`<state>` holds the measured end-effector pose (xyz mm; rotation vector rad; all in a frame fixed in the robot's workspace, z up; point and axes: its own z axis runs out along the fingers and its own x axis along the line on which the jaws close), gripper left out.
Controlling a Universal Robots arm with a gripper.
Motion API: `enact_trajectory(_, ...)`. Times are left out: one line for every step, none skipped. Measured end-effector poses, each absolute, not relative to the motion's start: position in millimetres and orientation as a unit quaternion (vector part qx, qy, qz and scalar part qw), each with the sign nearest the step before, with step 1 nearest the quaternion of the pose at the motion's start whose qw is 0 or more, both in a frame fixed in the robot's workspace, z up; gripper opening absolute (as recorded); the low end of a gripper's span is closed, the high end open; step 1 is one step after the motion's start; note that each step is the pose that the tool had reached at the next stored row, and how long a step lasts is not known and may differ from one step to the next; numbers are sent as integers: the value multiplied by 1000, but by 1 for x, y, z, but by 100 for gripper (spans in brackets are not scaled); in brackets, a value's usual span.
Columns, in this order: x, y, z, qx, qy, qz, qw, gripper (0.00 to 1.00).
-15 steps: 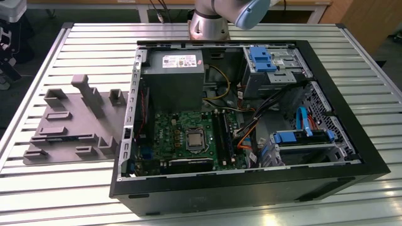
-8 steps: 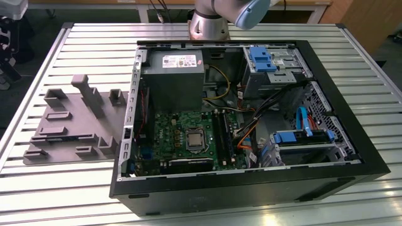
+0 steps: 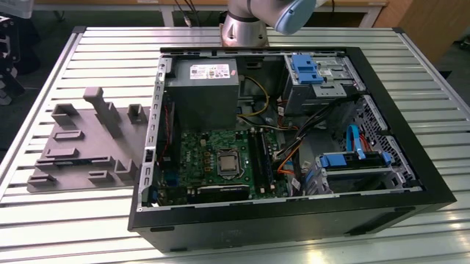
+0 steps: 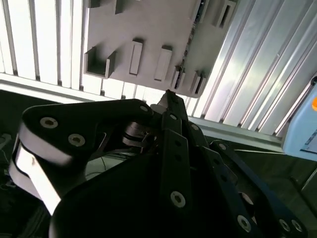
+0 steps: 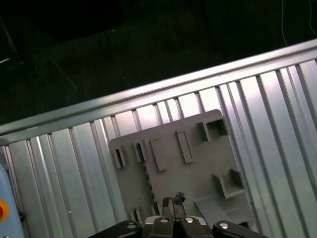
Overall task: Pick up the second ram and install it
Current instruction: 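Pick up the second ram and move it above second insertion slot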
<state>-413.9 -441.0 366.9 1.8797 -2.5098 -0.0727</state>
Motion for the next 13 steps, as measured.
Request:
enact_trajectory(-414, -441, 367, 606, -795, -23, 3, 11)
enact_trajectory(-414, -441, 366, 614, -789, -23, 3, 11)
enact_trajectory(-414, -441, 366, 620, -784, -23, 3, 11)
enact_trajectory(-414, -441, 366, 627, -779, -23, 3, 11)
enact_trajectory(-414, -441, 365, 633, -774, -23, 3, 11)
enact_trajectory(-414, -441, 365, 640, -768, -23, 4, 11)
enact_trajectory(-414, -441, 365, 646, -763, -23, 4, 11)
enact_trajectory(-414, -441, 364, 653, -757, -23, 4, 11)
enact_trajectory(-414, -441, 363, 659, -751, -23, 4, 11)
enact_trajectory(-414, -441, 363, 665, -747, -23, 4, 11)
enact_trajectory(-414, -441, 362, 669, -743, -23, 4, 11)
enact_trajectory(-414, -442, 362, 670, -742, -23, 4, 11)
enact_trajectory(-415, -442, 361, 670, -742, -23, 4, 11)
